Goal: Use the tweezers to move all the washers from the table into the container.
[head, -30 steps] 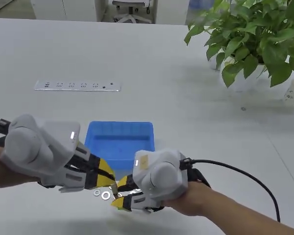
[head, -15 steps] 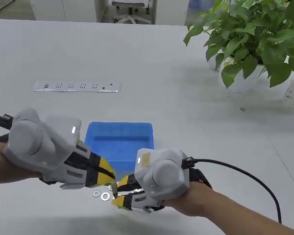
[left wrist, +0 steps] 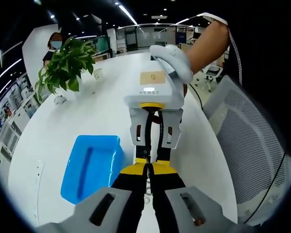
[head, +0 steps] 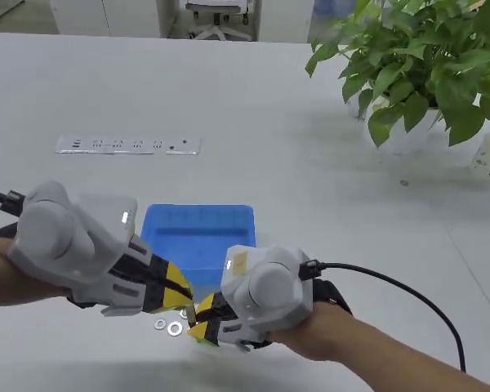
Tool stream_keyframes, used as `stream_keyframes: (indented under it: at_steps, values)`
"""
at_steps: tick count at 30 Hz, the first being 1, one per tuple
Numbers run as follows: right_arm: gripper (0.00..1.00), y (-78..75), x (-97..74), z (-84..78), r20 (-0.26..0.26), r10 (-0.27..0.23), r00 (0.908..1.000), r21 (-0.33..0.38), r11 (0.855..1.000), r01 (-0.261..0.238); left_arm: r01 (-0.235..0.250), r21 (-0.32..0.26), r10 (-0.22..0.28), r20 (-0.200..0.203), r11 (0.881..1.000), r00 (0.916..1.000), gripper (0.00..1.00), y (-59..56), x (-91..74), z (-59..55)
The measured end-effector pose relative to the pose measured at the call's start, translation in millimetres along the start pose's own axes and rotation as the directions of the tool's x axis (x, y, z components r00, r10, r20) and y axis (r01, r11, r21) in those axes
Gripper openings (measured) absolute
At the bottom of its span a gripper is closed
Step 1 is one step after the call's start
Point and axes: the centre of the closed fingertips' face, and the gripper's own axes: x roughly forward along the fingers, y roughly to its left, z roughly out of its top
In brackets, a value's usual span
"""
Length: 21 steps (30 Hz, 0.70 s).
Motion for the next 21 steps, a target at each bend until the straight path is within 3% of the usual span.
stream_keyframes:
  at_steps: [21]
  values:
    - [0.09,2.6,-6.7,5.9,-0.003,-0.001,1.0000,-0.009,1.000,0.001,0.011,0.022,-0.010,-0.025,1.000,0.9996,0.06,-3.6,-6.3,5.7]
